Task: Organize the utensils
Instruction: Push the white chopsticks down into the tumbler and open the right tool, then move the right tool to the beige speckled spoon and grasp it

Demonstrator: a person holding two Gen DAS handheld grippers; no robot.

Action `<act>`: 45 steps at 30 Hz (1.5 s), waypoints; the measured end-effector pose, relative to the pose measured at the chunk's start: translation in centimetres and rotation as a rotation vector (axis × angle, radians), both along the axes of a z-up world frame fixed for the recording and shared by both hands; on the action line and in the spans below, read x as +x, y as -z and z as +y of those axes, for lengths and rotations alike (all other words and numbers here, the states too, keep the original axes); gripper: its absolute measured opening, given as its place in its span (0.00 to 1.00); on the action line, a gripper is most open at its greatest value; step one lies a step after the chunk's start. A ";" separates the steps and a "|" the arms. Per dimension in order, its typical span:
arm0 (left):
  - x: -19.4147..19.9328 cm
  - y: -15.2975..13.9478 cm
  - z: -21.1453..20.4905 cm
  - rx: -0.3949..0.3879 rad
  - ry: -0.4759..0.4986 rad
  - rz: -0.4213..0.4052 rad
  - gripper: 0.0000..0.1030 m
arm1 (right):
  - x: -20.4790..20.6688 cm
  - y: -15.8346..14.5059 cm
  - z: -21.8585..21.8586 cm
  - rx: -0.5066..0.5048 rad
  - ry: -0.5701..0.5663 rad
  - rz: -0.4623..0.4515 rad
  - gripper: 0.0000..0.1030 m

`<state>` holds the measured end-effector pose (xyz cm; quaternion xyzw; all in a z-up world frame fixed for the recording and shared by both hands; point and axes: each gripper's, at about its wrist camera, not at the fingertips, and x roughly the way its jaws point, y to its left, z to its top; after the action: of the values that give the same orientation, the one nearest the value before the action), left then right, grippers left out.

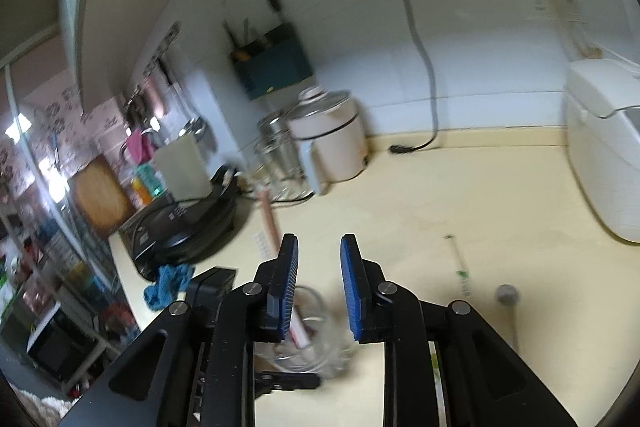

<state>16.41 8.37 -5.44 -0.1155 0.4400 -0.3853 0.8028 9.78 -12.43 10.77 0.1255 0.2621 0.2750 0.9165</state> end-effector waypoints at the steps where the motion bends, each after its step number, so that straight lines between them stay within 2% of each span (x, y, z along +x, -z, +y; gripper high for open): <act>1: 0.0 0.0 -0.1 0.001 0.000 0.000 0.92 | 0.1 0.0 -0.9 0.013 0.012 0.003 0.21; 6: 0.1 0.0 0.0 -0.003 0.000 0.002 0.92 | 0.3 0.7 -4.8 0.068 0.071 0.038 0.21; 9: 0.0 0.0 0.0 -0.003 0.000 0.001 0.92 | 0.2 2.6 -6.8 0.065 0.114 0.077 0.21; 13: 0.0 0.0 0.0 -0.003 0.000 0.001 0.92 | 1.0 5.9 -9.1 0.050 0.183 0.174 0.21; 18: 0.0 0.0 0.0 -0.003 0.000 0.002 0.92 | 2.3 9.4 -10.8 0.114 0.182 0.297 0.21; 22: 0.0 0.0 0.0 -0.003 0.000 0.001 0.92 | 2.4 9.8 -10.3 0.087 0.169 0.302 0.21; 25: 0.0 0.0 0.0 -0.003 0.000 0.001 0.92 | 2.1 9.6 -9.2 0.039 0.157 0.293 0.21; 33: 0.0 0.0 0.0 -0.003 0.000 0.001 0.92 | 0.8 11.3 -7.2 -0.193 0.202 0.310 0.21; 39: 0.0 0.0 0.0 -0.003 0.000 0.001 0.92 | -0.1 11.6 -6.2 -0.231 0.172 0.313 0.21; 45: 0.0 0.0 0.0 -0.003 0.000 0.001 0.92 | 0.1 12.8 -4.7 -0.326 0.159 0.349 0.21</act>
<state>16.43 8.41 -5.44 -0.1169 0.4400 -0.3860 0.8023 9.84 -17.15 -2.00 0.0417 0.4466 0.1302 0.8842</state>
